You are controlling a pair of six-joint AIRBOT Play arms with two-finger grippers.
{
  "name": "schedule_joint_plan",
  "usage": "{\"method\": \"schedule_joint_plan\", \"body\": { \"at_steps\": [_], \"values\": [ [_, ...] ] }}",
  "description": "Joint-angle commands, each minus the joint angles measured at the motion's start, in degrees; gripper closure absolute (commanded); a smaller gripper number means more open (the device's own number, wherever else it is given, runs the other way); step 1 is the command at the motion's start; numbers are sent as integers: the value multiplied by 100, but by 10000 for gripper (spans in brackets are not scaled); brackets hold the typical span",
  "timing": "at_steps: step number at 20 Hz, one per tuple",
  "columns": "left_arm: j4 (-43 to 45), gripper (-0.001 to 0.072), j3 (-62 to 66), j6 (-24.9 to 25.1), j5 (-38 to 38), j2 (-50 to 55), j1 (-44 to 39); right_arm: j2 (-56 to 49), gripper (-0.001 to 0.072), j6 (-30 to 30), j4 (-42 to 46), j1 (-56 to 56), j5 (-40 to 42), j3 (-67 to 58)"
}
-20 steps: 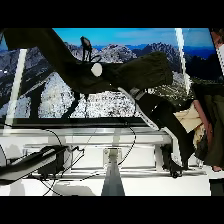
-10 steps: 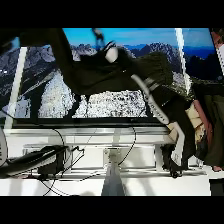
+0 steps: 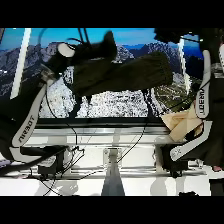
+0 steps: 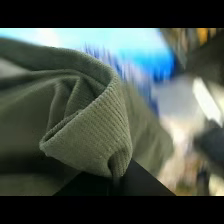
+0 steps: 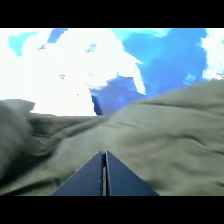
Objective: Fold the clothes and pants, and hang the long-sleeved shirts on hangers.
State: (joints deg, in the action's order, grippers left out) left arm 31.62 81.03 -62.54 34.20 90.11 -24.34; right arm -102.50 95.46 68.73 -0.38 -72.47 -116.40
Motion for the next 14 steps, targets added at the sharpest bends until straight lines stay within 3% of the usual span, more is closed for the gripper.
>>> {"method": "schedule_joint_plan", "body": {
  "at_steps": [1,2,3,8,14],
  "values": [
    [1853,628,-48,-1711,728,299,-131,146,677,-50,52,-389,-308,4],
    [2070,232,-48,-2046,1056,343,-33,146,677,-50,48,-380,-297,4],
    [2068,21,-46,-2028,1335,345,87,146,677,-59,57,-374,-295,4],
    [2079,11,-42,-1346,1875,-358,1252,146,676,-264,63,-374,-280,4],
    [2833,11,-258,-1305,3309,-382,3161,146,676,-262,52,-374,-302,4]
  ]
}}
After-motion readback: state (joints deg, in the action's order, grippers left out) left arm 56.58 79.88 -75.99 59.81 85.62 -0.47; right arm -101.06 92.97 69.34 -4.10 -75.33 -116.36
